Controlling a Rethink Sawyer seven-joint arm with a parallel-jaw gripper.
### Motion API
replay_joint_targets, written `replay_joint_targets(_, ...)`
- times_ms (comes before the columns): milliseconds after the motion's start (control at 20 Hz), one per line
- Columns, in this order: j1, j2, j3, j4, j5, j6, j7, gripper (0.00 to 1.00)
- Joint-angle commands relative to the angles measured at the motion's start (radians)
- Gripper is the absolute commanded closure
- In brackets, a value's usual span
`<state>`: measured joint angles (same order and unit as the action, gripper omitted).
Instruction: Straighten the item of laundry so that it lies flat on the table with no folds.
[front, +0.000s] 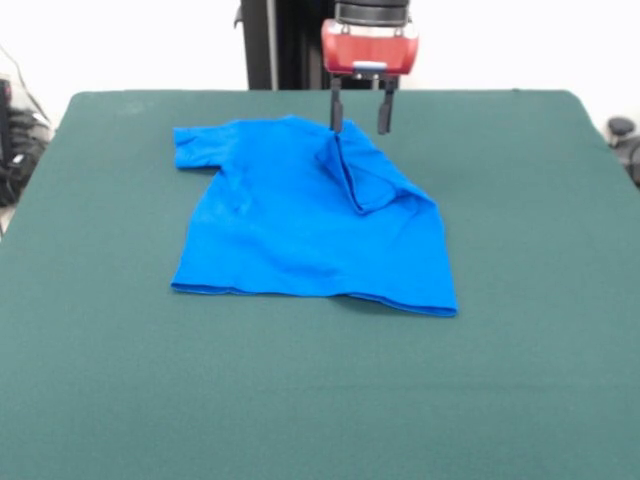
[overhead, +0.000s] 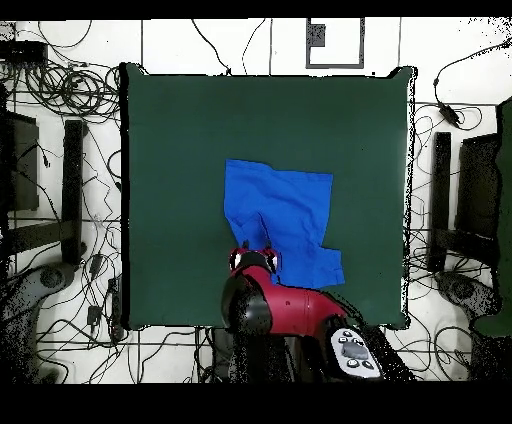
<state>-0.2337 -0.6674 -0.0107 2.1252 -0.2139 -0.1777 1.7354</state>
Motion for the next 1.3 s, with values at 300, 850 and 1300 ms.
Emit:
replay_joint_targets(300, -0.008, -0.059, 0.095, 0.036, 0.021, 0.166, 0.138, 0.00)
replay_joint_targets(850, -0.013, -0.052, 0.100, 0.027, 0.009, 0.164, 0.142, 0.00)
replay_joint_targets(1300, -0.081, 0.004, 0.132, -0.011, -0.038, 0.147, 0.098, 0.00)
